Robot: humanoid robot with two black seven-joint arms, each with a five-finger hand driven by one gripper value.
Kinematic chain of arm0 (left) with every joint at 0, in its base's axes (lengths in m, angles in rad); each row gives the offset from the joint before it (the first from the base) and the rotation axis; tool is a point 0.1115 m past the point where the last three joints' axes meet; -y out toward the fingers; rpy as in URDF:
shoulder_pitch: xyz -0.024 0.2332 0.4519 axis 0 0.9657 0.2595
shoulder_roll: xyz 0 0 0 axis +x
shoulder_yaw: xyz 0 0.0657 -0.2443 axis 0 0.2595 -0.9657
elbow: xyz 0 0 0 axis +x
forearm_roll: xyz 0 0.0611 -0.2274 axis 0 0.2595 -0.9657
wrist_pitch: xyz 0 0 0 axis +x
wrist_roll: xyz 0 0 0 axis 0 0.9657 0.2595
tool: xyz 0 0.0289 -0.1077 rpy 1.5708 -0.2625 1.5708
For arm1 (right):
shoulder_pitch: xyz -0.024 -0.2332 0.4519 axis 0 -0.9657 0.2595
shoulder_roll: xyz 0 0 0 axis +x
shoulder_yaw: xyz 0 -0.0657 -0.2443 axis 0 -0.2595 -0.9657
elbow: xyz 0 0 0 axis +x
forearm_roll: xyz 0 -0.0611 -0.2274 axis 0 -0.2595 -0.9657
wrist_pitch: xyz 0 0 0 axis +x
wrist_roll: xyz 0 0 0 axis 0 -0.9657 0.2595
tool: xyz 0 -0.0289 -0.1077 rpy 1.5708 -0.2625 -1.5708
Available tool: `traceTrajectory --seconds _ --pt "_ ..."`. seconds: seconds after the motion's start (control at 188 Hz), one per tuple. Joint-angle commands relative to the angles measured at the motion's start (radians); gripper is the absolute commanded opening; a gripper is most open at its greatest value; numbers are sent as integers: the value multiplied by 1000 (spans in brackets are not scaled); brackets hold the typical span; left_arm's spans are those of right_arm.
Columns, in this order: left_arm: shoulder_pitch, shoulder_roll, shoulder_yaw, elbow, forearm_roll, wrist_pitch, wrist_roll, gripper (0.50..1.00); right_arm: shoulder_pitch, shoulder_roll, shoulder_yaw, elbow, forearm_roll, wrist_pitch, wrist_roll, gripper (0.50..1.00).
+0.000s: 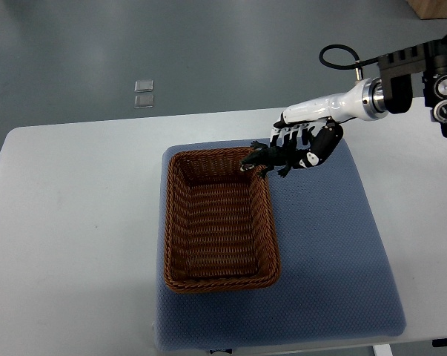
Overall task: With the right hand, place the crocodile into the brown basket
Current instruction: 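Lift the crocodile and carry it over the wicker basket, then lower the crocodile into the basket and open the right hand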
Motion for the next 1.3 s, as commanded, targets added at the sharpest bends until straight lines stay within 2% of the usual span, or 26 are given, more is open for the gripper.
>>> traceTrajectory --seconds 0.0,0.346,0.581,0.837,0.879,0.938,1.044,1.103,1.295 --pt "0 0 -1 1 0 0 -1 1000 32 98 -3 -65 -4 0 -20 500" --pt "0 0 -3 1 0 -3 -1 1000 52 392 -74 -287 -34 0 -21 500" --pt "0 0 -3 1 0 -3 -1 1000 0 460 -86 -364 -82 0 -21 500" --pt "0 0 -3 1 0 -4 -1 1000 -51 473 -94 -372 -102 -13 -21 504" --pt "0 0 -3 3 0 -4 -1 1000 -54 473 -99 -375 -102 -13 -21 535" --pt "0 0 -3 3 0 -4 -1 1000 -54 475 -99 -376 -102 -13 -21 545" --pt "0 0 -3 4 0 -4 -1 1000 -63 478 -99 -384 -102 -14 -21 603" --pt "0 0 -3 4 0 -4 -1 1000 -69 478 -99 -388 -102 -14 -21 613" --pt "0 0 -3 6 0 -4 -1 1000 -87 478 -97 -401 -102 -23 -20 750"
